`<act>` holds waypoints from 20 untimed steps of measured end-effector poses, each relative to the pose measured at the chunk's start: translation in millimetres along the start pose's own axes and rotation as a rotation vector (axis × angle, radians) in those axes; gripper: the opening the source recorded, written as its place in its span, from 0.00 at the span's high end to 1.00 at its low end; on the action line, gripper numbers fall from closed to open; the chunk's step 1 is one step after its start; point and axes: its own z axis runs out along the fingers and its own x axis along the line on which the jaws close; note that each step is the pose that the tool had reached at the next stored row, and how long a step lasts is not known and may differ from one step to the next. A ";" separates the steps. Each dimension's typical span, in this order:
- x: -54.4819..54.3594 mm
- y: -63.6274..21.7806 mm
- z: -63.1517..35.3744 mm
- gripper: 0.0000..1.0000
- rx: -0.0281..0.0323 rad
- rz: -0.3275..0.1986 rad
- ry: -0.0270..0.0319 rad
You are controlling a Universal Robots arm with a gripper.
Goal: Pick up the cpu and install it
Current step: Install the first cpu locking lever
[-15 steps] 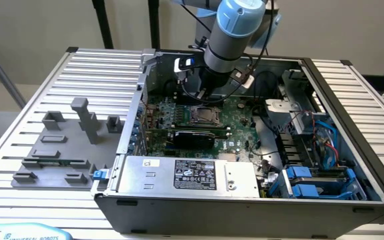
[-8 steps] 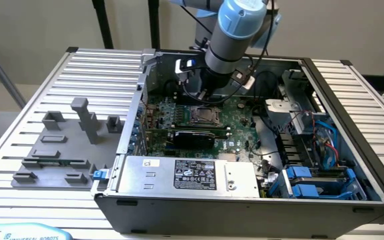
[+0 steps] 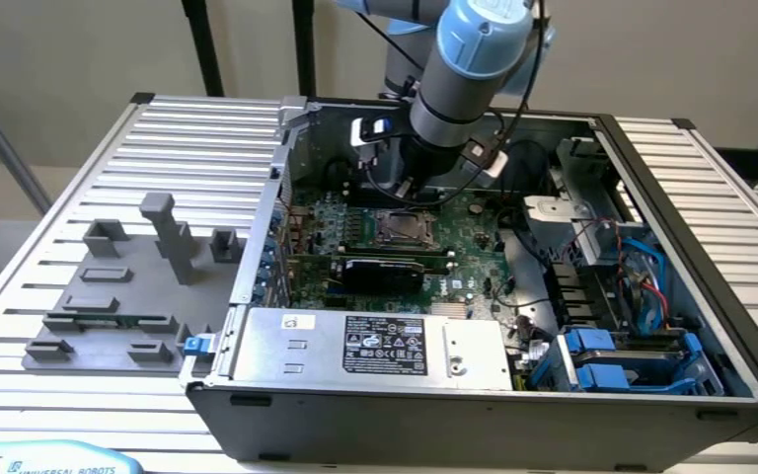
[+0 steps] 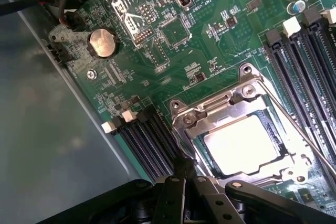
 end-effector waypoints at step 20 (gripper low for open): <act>0.9 4.8 -1.1 0.89 0.0020 -0.011 -0.0028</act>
